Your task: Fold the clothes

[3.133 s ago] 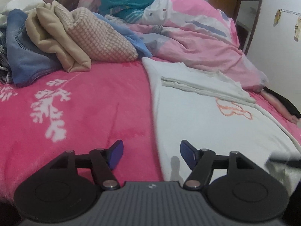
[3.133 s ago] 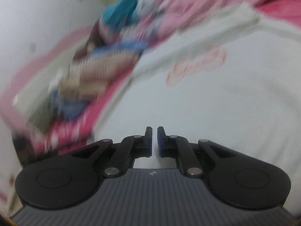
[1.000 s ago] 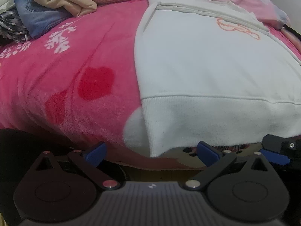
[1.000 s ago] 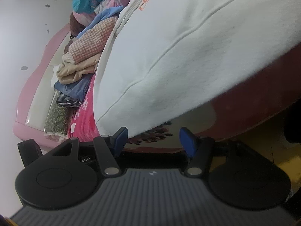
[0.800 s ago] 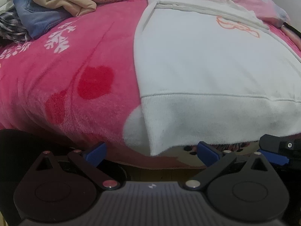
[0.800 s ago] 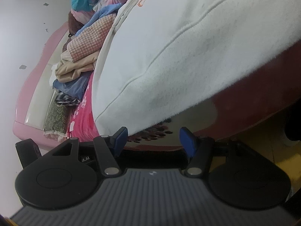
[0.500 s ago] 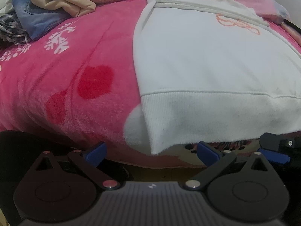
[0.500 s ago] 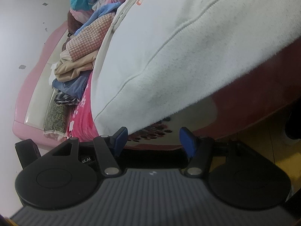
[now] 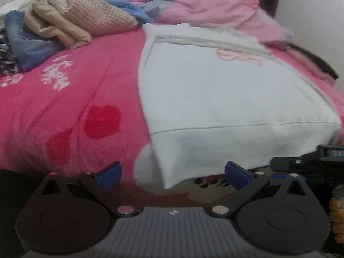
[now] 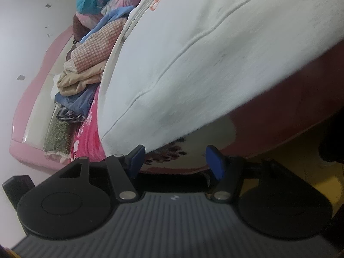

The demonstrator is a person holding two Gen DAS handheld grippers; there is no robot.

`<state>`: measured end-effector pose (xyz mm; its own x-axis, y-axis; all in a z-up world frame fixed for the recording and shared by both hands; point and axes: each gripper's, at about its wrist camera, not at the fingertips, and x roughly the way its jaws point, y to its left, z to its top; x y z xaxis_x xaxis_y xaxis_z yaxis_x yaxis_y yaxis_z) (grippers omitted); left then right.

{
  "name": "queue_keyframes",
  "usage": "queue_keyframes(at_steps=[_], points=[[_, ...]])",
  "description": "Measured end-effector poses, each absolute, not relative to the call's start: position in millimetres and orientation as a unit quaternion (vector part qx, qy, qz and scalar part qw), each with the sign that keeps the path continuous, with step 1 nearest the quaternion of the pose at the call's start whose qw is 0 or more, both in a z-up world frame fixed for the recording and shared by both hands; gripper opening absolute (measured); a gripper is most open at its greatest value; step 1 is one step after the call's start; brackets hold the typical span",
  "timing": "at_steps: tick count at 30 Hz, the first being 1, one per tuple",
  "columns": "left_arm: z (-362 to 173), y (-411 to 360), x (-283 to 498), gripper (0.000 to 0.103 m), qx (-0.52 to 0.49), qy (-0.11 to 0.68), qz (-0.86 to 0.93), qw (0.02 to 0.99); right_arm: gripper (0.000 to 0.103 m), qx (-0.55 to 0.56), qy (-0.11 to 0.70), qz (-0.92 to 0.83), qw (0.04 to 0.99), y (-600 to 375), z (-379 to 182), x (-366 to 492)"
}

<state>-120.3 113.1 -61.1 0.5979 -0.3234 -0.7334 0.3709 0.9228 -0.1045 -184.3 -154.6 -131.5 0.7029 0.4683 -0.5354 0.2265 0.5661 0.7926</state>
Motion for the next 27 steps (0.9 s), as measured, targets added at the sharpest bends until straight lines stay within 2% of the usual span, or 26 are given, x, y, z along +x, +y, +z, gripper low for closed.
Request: queue_keyframes(at_steps=[11,14,15,20,27], points=[[-59,145,-97,0.084,-0.057,0.373,-0.226,0.898,0.062,0.448,0.382,0.062,0.806,-153,-133,-179],[-62,149,-89,0.063,-0.071,0.375,-0.229,0.896,0.062,0.447,0.383,0.061,0.806,-154,-134,-174],[-64,149,-88,0.06,-0.068,0.376,-0.225,0.897,0.062,0.445,0.383,0.06,0.807,-154,-134,-173],[-67,144,-93,0.061,-0.057,0.373,-0.224,0.899,0.062,0.433,0.386,0.064,0.812,-153,-133,-167],[-75,132,-99,0.071,-0.041,0.385,-0.239,0.89,0.062,0.437,0.383,0.071,0.811,-156,-135,-168]])
